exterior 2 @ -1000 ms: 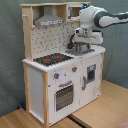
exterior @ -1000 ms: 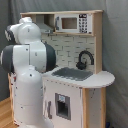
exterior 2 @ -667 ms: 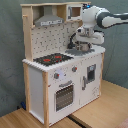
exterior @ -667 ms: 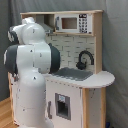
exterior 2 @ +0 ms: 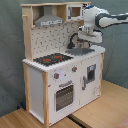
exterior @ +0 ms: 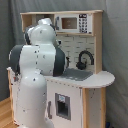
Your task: Play with the kitchen
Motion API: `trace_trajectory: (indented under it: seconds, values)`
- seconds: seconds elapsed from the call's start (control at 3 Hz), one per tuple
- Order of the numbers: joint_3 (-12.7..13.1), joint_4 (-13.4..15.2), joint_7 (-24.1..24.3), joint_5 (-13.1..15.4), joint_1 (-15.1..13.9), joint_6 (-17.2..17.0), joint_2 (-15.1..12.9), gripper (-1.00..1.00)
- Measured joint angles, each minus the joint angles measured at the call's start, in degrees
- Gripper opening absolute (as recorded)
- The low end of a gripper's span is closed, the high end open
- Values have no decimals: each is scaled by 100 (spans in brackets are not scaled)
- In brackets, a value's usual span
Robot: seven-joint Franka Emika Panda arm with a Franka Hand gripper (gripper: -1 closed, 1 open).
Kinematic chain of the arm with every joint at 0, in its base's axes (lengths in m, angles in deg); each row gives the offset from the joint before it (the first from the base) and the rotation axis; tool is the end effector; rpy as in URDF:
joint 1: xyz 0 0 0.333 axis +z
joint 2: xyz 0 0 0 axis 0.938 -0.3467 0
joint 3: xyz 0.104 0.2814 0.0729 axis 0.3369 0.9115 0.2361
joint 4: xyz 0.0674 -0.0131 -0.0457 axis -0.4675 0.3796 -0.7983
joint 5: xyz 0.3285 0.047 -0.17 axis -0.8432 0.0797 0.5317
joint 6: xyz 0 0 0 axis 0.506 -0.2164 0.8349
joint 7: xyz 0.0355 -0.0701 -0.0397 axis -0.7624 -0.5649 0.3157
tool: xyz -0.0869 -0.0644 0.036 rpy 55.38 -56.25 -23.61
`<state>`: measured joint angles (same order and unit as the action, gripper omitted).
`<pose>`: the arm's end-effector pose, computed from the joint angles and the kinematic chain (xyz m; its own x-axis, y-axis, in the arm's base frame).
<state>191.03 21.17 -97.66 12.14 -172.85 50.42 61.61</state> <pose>0.4411 0.1893 0.5737 0.7303 0.6733 -0.1155 0.6817 -0.7071 0.1879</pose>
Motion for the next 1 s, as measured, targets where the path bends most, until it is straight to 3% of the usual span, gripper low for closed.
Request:
trace_trajectory:
  seconds: [0.33,1.0]
  values:
    - [-518,72,-173,25,1,293,135,-100]
    - [-1024,310,-437,-52,3,1095,700,-100]
